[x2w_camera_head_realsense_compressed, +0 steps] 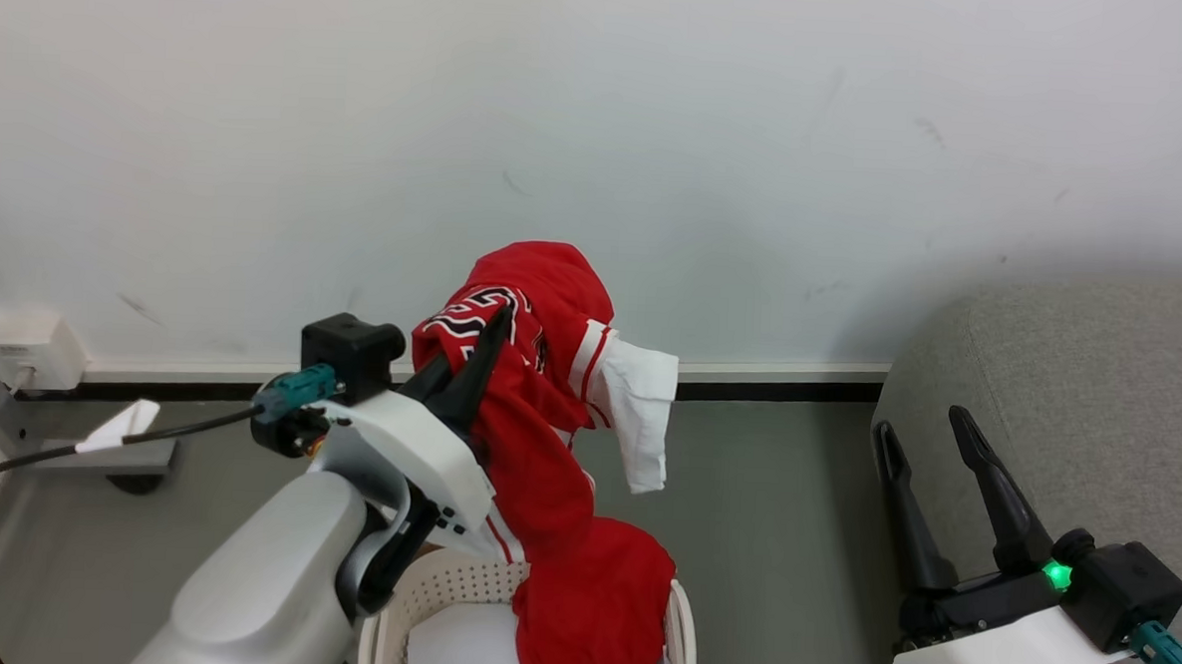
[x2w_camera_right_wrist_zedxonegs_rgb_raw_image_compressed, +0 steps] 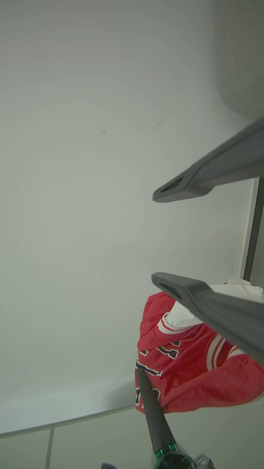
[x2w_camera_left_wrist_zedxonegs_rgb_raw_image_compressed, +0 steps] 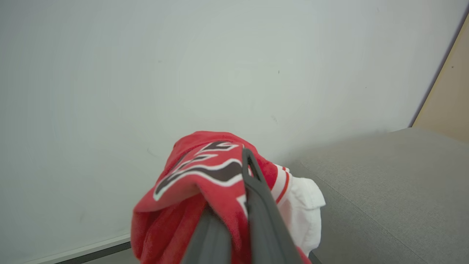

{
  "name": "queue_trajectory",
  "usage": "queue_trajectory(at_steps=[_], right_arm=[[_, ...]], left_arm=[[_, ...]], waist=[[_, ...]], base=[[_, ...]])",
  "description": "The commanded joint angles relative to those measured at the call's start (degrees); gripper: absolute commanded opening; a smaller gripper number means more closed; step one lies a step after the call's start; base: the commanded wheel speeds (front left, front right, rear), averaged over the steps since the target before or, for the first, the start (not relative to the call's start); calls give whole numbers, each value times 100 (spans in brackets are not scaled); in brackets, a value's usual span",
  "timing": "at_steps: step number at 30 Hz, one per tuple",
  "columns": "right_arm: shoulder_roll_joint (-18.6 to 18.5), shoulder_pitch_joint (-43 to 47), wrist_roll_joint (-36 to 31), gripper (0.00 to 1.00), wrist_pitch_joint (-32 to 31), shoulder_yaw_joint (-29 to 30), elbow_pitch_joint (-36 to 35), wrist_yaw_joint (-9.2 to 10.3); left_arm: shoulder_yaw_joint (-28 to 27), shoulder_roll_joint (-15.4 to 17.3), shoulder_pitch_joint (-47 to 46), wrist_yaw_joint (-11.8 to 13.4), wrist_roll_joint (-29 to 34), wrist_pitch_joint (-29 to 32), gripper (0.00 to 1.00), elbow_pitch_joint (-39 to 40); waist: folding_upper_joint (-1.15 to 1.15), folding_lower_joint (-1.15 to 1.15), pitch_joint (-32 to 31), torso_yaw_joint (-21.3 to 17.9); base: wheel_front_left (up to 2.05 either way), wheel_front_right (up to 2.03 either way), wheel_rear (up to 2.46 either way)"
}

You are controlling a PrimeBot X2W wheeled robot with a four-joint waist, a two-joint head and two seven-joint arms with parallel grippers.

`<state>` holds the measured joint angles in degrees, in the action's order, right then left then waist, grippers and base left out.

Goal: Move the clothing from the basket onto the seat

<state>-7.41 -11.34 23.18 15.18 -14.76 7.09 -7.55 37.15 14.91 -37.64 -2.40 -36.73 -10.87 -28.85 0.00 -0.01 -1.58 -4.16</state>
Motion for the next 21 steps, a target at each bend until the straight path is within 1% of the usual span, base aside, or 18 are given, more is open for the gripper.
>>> queue_trajectory(at_steps=[1,4,6,11,17,21], right_arm=[[-16,73,-25,100,-5,-51,9,12],[-33,41,-37,100,-5,-126,36,12],[-46,19,-45,100,-5,-162,44,12],[-135,-117,-53,100,-5,-487,150,12],[-230,-284,36,100,-5,-979,419,12],[-314,-510,144,100,-5,-1361,818,12]], left_arm=[[-33,109,98,78,1,77,0,238],[-54,207,159,183,9,151,0,515],[-50,226,183,211,12,171,0,598],[-38,313,247,333,31,268,0,934],[96,247,320,372,49,363,0,1253],[237,179,383,346,88,424,0,1402]], waist=[[0,1,2,-5],[0,1,6,-17],[0,1,10,-19],[0,1,24,-13],[0,1,35,59],[0,1,17,170]], base=[[0,0,0],[0,0,0],[0,0,0],[0,0,0],[0,0,0],[0,0,0]])
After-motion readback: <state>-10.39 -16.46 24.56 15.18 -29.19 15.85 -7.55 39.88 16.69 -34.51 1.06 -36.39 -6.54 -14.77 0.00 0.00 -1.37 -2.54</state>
